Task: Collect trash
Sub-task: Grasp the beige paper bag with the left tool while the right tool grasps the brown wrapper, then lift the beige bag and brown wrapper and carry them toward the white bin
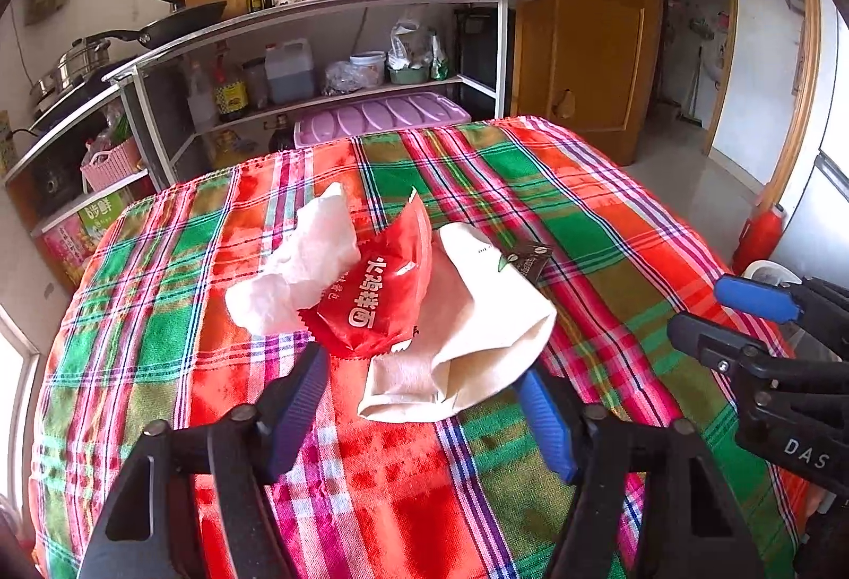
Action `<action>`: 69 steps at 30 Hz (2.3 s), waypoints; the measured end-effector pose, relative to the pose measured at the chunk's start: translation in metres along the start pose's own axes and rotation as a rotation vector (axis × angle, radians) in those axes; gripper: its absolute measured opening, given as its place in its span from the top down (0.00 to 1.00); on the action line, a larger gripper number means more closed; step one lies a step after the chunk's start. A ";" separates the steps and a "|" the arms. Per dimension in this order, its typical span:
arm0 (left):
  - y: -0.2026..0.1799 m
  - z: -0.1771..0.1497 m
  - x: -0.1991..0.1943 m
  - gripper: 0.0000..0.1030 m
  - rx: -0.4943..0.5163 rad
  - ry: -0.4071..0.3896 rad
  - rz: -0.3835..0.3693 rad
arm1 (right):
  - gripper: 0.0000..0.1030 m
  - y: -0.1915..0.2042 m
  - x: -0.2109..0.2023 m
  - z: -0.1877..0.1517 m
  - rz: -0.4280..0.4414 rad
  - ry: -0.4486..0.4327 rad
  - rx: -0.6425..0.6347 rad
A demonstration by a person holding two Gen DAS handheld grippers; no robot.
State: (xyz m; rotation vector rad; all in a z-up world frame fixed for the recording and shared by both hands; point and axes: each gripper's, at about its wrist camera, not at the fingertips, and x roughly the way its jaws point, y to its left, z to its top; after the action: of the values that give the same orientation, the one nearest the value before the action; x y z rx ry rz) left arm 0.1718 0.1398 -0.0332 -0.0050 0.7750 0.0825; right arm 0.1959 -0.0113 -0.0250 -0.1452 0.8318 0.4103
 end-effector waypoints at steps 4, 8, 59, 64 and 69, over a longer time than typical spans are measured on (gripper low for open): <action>0.006 -0.002 0.004 0.62 -0.005 0.029 0.004 | 0.47 0.005 0.006 0.003 0.007 0.008 -0.008; 0.010 -0.005 -0.001 0.78 0.002 0.017 0.002 | 0.47 0.012 0.013 0.009 0.027 0.018 -0.013; 0.064 -0.062 -0.073 0.80 -0.100 -0.014 -0.019 | 0.77 0.061 0.064 0.034 0.054 0.061 -0.022; 0.064 -0.061 -0.071 0.80 -0.112 -0.017 -0.019 | 0.77 0.065 0.053 0.031 0.077 0.050 -0.050; 0.061 -0.062 -0.071 0.80 -0.107 -0.016 -0.024 | 0.77 0.066 0.042 0.024 0.108 0.051 -0.051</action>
State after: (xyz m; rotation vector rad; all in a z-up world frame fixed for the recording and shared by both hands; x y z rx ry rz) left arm 0.0730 0.1936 -0.0262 -0.1151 0.7540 0.1009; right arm 0.2113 0.0680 -0.0380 -0.1583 0.8820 0.5316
